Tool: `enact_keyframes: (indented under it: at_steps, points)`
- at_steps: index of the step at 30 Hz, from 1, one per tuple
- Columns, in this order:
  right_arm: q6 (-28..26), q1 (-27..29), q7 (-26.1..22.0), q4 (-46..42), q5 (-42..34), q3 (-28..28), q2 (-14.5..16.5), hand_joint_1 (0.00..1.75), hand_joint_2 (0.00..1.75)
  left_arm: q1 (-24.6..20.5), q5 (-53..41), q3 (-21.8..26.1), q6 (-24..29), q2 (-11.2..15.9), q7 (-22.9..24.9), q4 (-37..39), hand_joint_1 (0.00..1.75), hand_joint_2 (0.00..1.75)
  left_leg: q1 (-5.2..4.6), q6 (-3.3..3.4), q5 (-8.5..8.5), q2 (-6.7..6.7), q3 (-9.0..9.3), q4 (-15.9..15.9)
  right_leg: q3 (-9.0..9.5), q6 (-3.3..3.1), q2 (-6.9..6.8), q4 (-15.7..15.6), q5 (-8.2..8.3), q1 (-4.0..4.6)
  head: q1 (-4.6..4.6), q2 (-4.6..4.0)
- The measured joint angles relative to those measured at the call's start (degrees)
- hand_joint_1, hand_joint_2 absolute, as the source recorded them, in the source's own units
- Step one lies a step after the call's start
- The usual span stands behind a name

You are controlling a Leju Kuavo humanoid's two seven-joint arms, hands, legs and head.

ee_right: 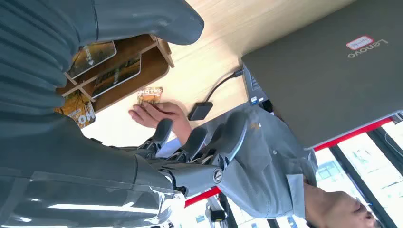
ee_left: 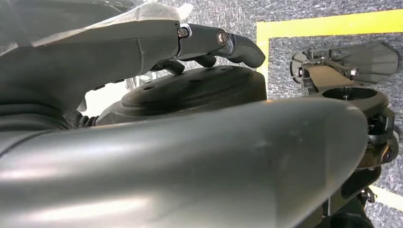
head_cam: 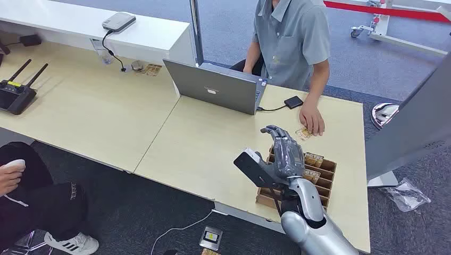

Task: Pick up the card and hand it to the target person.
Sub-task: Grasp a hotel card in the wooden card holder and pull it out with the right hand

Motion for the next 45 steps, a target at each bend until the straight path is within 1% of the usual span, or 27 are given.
enact_keyframes:
  at_steps: [3, 10, 15, 17, 19, 23, 29, 34, 45]
  points:
    - [0.05, -0.06, 0.02, 0.01, 0.08, 0.00, 0.00, 0.65, 1.75, 0.01, 0.04, 0.00, 0.02, -0.08, -0.17, 0.16, 0.00, 0.00, 0.00, 0.00, 0.00, 0.00, 0.00, 0.00, 0.00, 0.00, 0.00, 0.00, 0.00, 0.00, -0.02, 0.00]
    - [0.79, -0.12, 0.67, 0.80, 0.88, -0.02, -0.02, 0.79, 1.75, 0.00, 0.15, 0.00, 0.03, -0.48, -0.51, 0.78, 0.00, 0.00, 0.00, 0.00, 0.00, 0.00, 0.00, 0.00, 0.00, 0.00, 0.00, 0.00, 0.00, 0.00, -0.01, 0.00]
    - [1.59, -0.12, 1.49, 1.92, 2.08, 0.01, 0.01, 0.78, 1.75, -0.04, 0.13, 0.02, 0.06, -0.81, -0.51, 1.27, 0.00, 0.00, 0.00, 0.00, 0.00, 0.00, 0.00, 0.00, 0.00, 0.00, 0.00, 0.00, 0.00, -0.01, -0.02, -0.01]
    - [1.79, -0.13, 1.70, 2.36, 2.39, 0.02, 0.04, 0.84, 1.75, -0.06, 0.14, 0.02, 0.28, -0.97, -0.47, 1.46, 0.00, 0.00, 0.00, 0.00, 0.00, 0.00, 0.00, 0.00, 0.00, 0.00, 0.00, 0.00, 0.00, -0.01, -0.02, 0.00]
    - [1.97, -0.14, 1.89, 2.84, 2.87, 0.03, 0.05, 0.88, 1.75, -0.08, 0.21, 0.02, 1.32, -1.35, -0.21, 1.65, 0.00, 0.00, 0.00, 0.00, 0.00, 0.00, 0.00, 0.00, 0.00, 0.00, 0.00, 0.00, 0.00, -0.01, -0.01, -0.01]
    - [2.31, -0.17, 2.05, 3.97, 3.59, 0.04, 0.07, 0.89, 1.75, -0.28, 0.27, 0.02, 4.40, -2.81, 0.34, 2.13, 0.00, 0.00, -0.01, 0.00, 0.00, -0.01, -0.01, 0.00, 0.00, 0.02, 0.00, -0.01, 0.01, -0.02, -0.02, 0.00]
    - [2.31, -0.32, 2.04, 5.65, 3.89, -0.02, 0.23, 0.94, 1.75, -0.47, 0.26, 0.03, 5.22, -3.76, 0.40, 2.95, 0.00, 0.00, -0.02, 0.00, 0.00, -0.01, 0.00, 0.00, 0.00, 0.03, 0.00, -0.01, 0.02, -0.03, -0.02, 0.00]
    - [2.23, -0.60, 2.11, 6.84, 4.45, -0.15, 0.24, 0.89, 1.75, -0.54, 0.20, 0.04, 5.21, -4.01, 0.40, 3.40, 0.00, 0.00, -0.02, 0.01, 0.00, 0.00, 0.00, 0.00, 0.00, 0.03, 0.00, -0.01, 0.02, -0.03, -0.02, -0.01]
    - [2.26, -0.58, 4.01, 8.14, 6.32, -1.24, 0.04, 0.86, 1.75, -0.55, -0.44, 0.09, 4.60, -4.37, 0.11, 4.11, 0.00, 0.00, -0.02, 0.01, 0.00, 0.00, 0.00, 0.01, -0.01, 0.03, 0.00, -0.01, 0.02, -0.05, -0.02, 0.00]
